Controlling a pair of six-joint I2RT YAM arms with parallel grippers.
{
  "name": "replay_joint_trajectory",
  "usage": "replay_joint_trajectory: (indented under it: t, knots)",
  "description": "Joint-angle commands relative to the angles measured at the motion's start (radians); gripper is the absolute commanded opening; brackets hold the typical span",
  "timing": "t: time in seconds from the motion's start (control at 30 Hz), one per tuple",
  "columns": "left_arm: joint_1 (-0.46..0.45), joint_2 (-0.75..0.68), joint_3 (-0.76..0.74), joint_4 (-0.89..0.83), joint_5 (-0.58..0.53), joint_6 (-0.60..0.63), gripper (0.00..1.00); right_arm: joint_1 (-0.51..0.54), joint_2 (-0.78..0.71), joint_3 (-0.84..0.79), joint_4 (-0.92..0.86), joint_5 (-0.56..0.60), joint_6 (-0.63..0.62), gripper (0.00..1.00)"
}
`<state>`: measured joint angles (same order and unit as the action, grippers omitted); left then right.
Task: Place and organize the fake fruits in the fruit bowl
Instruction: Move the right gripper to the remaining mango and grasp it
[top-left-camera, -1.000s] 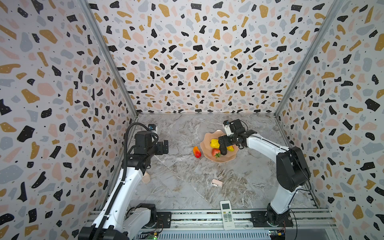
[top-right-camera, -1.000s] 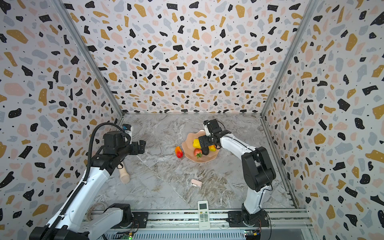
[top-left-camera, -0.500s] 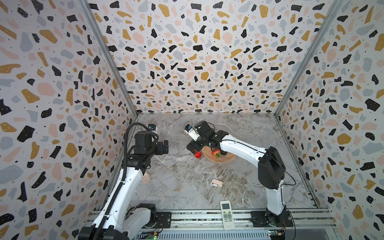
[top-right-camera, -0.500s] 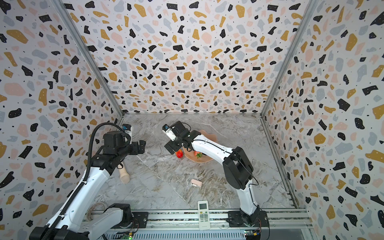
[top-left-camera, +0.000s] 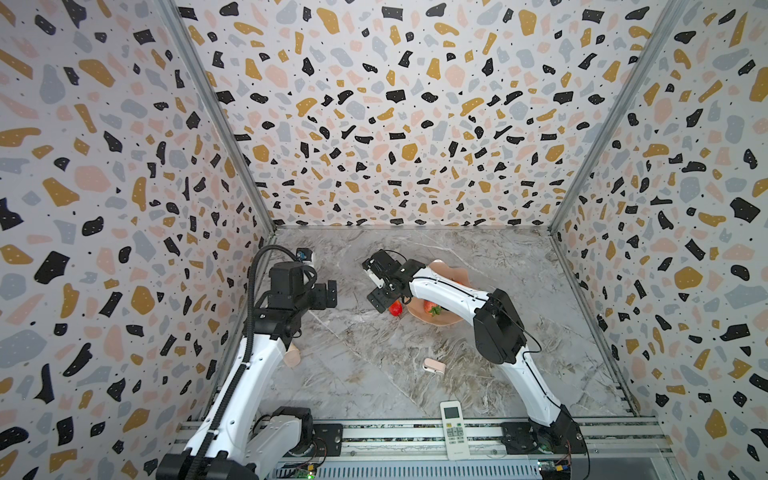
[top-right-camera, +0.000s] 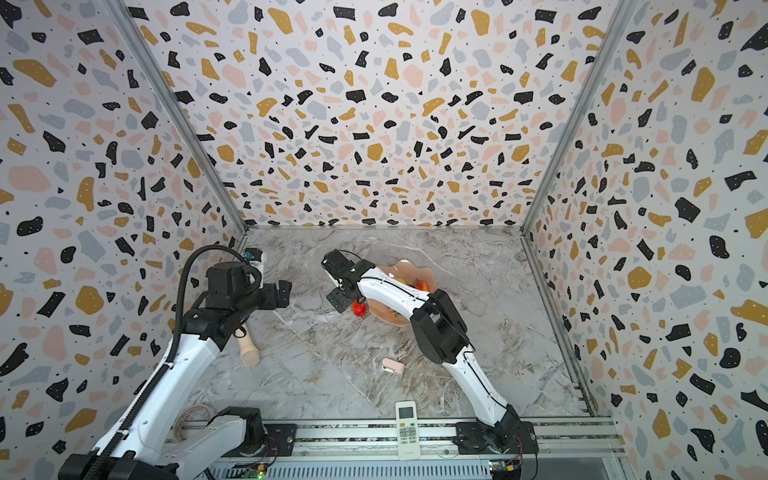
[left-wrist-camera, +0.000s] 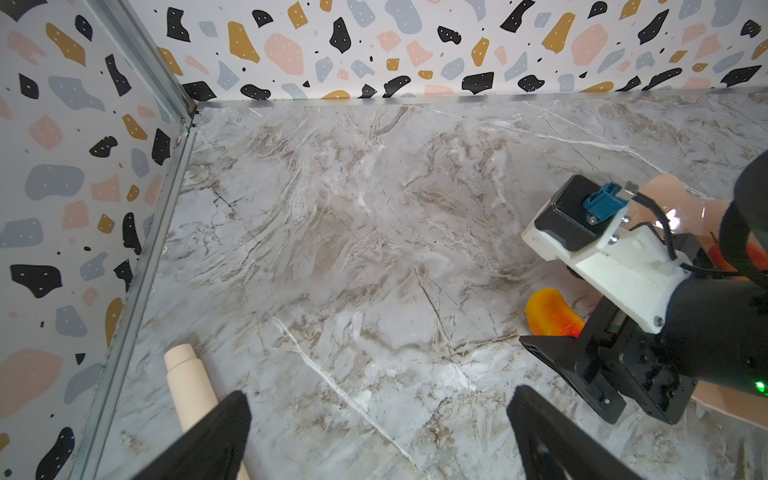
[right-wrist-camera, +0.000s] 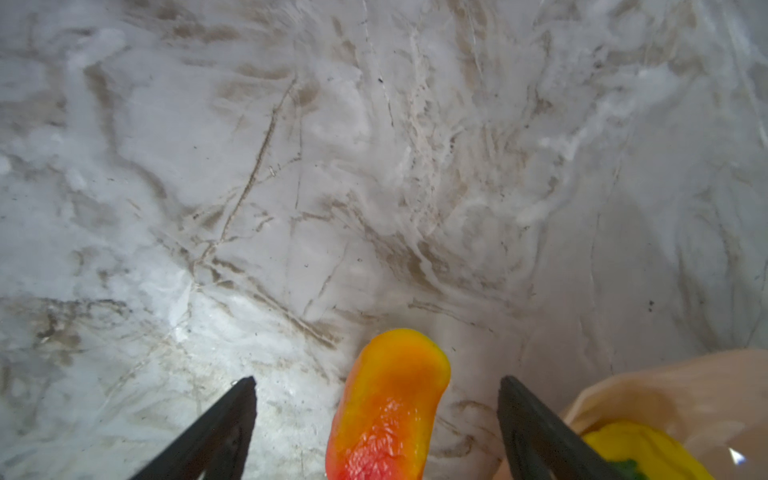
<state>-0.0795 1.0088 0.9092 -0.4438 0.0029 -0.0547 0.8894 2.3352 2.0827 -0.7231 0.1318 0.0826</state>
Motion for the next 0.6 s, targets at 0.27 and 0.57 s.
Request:
replay_joint_trajectory:
  t: [0.27,0.57]
  knots:
    - [0.004,-0.019,-0.009,0.030,0.011,0.012,1.00,0.006,-0.024,-0.024,-0.037,-0.035,0.029,0.79]
    - [0.003,-0.021,-0.009,0.031,0.012,0.012,1.00,0.004,-0.002,-0.025,-0.043,-0.040,0.027,0.74]
